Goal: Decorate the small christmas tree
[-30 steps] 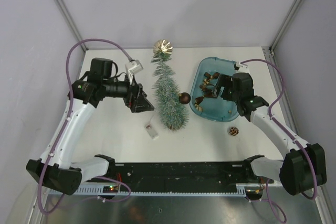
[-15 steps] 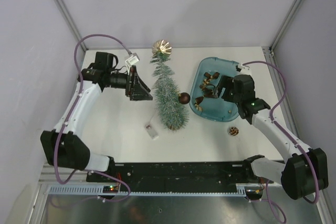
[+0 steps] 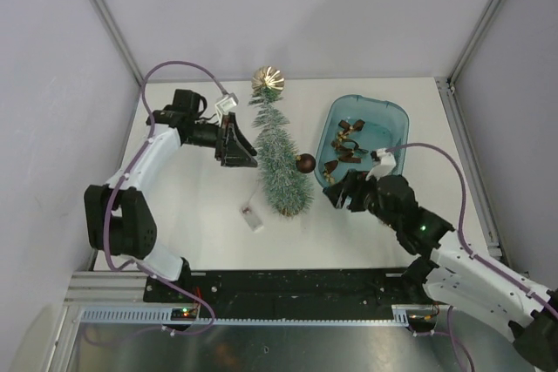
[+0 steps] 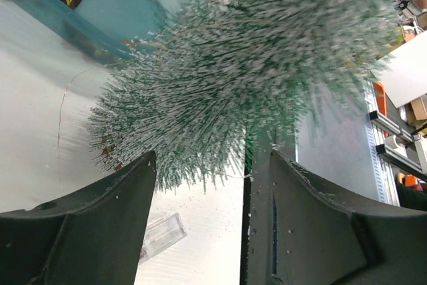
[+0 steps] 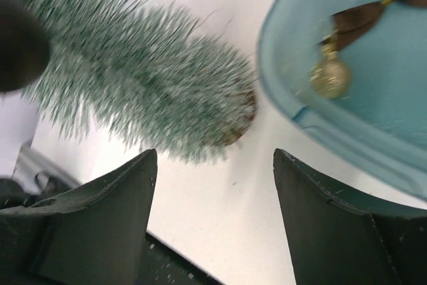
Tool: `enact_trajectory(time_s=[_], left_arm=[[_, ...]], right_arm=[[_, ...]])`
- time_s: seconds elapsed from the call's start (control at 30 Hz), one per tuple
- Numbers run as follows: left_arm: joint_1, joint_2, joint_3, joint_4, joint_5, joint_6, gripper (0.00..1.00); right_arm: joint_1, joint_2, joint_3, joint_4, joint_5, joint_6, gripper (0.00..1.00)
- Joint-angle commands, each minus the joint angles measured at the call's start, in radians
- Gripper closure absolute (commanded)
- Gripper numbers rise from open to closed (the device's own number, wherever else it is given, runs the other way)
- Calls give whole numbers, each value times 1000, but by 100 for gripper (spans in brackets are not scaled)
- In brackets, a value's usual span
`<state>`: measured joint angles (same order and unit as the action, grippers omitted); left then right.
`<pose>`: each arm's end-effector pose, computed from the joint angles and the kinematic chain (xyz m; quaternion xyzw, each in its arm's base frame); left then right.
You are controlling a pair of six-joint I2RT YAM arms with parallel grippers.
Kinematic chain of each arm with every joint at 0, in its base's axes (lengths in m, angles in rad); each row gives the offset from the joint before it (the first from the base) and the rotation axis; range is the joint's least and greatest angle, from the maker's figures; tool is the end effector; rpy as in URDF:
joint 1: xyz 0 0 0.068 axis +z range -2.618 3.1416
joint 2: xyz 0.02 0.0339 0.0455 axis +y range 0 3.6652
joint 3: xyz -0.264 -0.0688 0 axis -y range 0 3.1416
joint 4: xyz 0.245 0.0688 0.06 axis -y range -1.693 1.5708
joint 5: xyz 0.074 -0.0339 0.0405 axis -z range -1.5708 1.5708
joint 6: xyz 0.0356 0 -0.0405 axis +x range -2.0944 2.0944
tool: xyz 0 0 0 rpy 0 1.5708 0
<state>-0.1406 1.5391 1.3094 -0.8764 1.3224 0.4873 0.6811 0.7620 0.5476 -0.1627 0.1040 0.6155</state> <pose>0.2931 -0.0763 0.3060 0.3717 0.6868 -0.5573 0.2821 0.1444 0.1123 0.2620 0.0021 0.8265 0.3046 0.4734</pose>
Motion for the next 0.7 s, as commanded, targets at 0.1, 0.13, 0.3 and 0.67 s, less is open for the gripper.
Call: enact_trajectory(time_s=[0.1, 0.13, 0.3, 0.67], left_arm=[[5, 70, 23, 20, 65, 69, 15], [5, 72, 24, 20, 76, 68, 13], [-12, 73, 37, 19, 117, 63, 16], [-57, 75, 24, 19, 120, 46, 49]], right_arm=[[168, 65, -122, 360, -70, 104, 26], [173, 95, -138, 416, -98, 116, 26], [188, 306, -172, 692, -180, 166, 29], [189, 488, -166, 852, -145, 234, 42]])
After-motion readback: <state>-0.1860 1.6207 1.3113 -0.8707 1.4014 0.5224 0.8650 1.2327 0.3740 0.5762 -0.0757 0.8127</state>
